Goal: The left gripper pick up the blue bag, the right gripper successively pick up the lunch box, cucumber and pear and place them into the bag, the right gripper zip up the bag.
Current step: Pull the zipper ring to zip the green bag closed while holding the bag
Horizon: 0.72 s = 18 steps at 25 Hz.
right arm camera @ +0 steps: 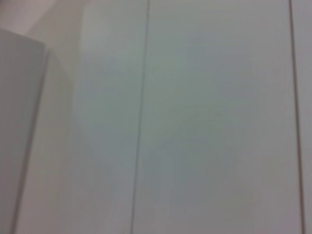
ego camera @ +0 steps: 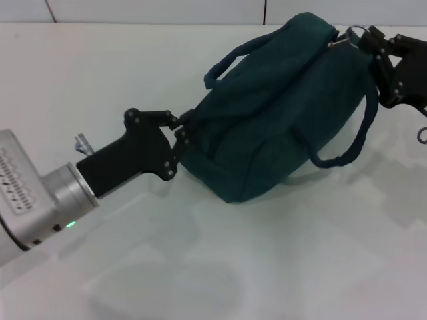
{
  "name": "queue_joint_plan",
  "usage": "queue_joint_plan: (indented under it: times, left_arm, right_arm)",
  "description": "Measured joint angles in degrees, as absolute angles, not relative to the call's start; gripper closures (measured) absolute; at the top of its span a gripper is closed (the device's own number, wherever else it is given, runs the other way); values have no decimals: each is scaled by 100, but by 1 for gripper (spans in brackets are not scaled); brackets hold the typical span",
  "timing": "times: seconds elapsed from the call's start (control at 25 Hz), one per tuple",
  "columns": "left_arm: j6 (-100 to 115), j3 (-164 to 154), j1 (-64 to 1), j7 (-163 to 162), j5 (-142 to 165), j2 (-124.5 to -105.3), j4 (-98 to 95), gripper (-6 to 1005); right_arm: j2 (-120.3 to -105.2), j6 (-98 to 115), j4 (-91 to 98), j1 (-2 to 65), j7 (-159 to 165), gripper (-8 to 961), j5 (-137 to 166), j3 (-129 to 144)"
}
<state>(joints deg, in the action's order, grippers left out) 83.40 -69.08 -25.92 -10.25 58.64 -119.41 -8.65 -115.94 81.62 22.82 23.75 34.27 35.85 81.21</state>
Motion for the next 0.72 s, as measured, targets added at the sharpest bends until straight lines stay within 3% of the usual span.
queue_joint_plan:
  times: [0.32,0.72]
  left_arm:
    - [8687,-6915,-2523,-1617,5869,-11935,-1076,951]
    - [8618,-6924,-2602,-1700,5734,-12022,-889,853]
  right_arm:
    - [-11592,8182,2252,2325,3402,947,3480,8160]
    - [-11593,8304,2305,2384,3401,947,3515,8205]
